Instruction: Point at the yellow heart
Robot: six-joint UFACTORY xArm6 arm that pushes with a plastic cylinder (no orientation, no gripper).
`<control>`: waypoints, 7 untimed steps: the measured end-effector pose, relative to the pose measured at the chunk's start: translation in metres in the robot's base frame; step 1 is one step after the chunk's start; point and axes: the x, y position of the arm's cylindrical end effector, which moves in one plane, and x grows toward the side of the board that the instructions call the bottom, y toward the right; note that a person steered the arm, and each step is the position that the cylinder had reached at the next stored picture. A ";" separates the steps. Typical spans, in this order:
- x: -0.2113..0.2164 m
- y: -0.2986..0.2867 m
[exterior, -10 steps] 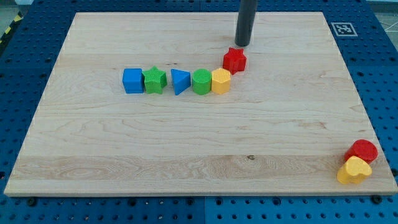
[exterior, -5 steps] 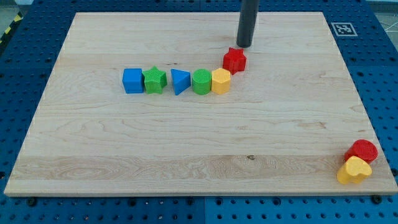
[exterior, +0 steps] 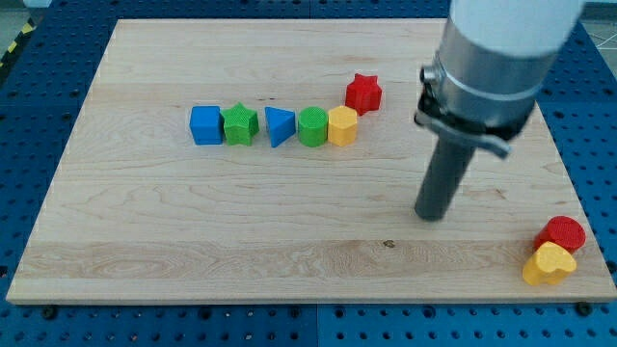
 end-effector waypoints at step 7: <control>0.064 0.087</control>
